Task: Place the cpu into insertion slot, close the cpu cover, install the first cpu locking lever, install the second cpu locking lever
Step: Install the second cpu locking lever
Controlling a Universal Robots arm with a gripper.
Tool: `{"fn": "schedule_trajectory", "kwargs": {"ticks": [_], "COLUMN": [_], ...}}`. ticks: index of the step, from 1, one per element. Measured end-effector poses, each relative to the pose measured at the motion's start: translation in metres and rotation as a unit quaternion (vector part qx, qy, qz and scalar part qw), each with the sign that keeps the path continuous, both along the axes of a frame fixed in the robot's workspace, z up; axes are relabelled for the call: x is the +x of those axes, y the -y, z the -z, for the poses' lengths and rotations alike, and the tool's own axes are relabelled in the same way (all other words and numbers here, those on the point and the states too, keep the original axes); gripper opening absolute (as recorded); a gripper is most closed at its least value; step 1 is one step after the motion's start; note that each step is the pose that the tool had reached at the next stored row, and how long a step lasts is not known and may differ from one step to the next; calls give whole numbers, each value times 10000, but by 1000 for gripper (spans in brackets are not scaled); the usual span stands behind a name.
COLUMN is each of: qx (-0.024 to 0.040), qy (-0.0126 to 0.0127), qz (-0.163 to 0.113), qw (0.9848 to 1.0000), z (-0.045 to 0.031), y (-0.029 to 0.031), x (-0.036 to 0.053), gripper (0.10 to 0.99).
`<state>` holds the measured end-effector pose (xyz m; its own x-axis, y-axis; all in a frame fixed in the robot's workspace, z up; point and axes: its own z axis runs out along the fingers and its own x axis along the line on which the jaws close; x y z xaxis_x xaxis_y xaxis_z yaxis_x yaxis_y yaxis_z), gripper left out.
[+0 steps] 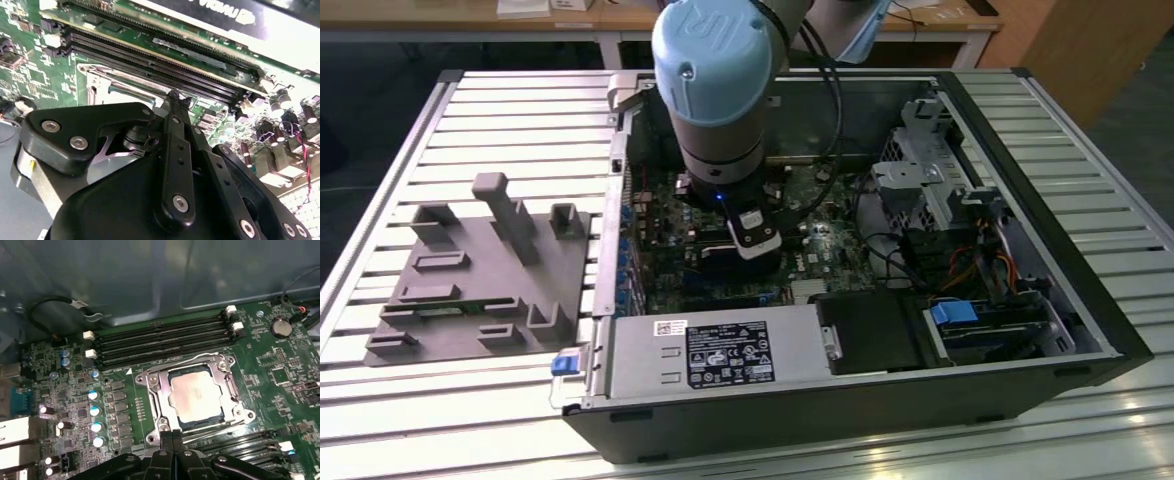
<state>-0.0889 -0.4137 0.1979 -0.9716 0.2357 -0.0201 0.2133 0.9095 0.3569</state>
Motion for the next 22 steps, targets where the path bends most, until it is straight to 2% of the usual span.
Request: {"fn": "schedule_trajectory", "kwargs": {"ticks": [10, 17, 22], "qx": [74, 193, 202], "qy": [34, 57, 61], "qz": [-120, -176, -195], "qw": [9999, 9996, 9996], "z": [8, 51, 77], "y": [89, 93, 76], "x": [-21, -88, -95], "gripper": [102, 102, 102]}}
